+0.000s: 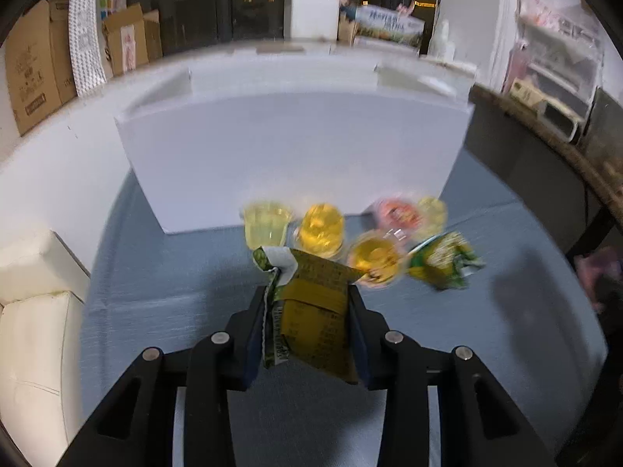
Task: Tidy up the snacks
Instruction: 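Drop the pink cup in the box while the left gripper boxes the yellow bag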
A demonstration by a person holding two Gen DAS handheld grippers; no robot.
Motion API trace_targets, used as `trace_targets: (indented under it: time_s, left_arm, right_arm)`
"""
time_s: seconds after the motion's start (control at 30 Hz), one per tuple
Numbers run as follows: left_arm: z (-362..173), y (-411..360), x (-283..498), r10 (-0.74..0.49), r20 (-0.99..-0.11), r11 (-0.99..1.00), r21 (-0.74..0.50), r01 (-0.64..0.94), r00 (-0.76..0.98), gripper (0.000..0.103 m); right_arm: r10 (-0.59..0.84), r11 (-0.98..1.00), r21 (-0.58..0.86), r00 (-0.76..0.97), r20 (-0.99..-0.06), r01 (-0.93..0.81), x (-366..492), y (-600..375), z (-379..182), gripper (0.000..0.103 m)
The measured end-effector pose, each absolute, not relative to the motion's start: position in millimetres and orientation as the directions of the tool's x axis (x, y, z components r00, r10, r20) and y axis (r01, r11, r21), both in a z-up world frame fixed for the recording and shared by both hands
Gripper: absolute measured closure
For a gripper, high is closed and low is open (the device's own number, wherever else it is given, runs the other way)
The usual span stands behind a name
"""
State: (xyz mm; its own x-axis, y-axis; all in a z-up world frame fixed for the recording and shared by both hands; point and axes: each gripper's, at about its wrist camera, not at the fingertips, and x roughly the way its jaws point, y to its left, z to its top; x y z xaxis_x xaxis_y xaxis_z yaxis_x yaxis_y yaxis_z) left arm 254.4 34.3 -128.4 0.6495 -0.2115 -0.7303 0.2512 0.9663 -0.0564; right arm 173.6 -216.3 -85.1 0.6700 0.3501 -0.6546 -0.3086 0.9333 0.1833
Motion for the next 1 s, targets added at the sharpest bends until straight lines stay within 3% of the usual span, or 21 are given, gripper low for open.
trace_targets:
  time_s: [0.2,0.43,0.8,0.9,0.93,0.97,1.0]
  left_arm:
    - [-64.3,37.1,239.4,-0.251,-0.638,0.961,-0.077,0.264,0.728,0.062]
    - [-2.3,53.9,286.5,-0.244,-0.569,0.969,-0.102,0.227,0.785,0.061]
    - [-21.0,49.2,388.8,-0.194,-0.621,0.979,-0.075,0.189,0.759,0.059]
    - [-26.3,50.7,402.0,-0.169,-0.629,0.984,-0.061,0.168,0.759,0.043]
    - [-27.9,51.9,403.4,-0.170,-0.628,0.984,-0.065,0.167,0.759,0.029]
    - [-30.0,54.0,406.4,-0.163,-0.634,0.986,-0.072,0.152,0.756,0.011]
    - [-30.9,55.1,406.2,-0.157,-0.632,0.987,-0.074,0.143,0.758,0.005]
  right_arm:
    - [0.377,0.922,0.175,0.695,-0.613,-0.345,196.9,-196.6,-60.2,0.062]
    - [0.402,0.913,0.191,0.718,-0.568,-0.360,264.2,-176.7,-23.6,0.062]
    - [0.346,0.928,0.105,0.716,-0.606,-0.359,364.1,-145.3,-14.3,0.062]
    - [0.312,0.938,0.085,0.708,-0.633,-0.337,378.2,-144.5,-23.2,0.061]
    - [0.310,0.939,0.090,0.706,-0.636,-0.332,381.0,-146.2,-26.3,0.060]
    - [0.307,0.941,0.091,0.706,-0.639,-0.327,382.7,-147.8,-28.8,0.046]
    - [0.303,0.942,0.090,0.709,-0.637,-0.322,383.1,-149.8,-31.1,0.025]
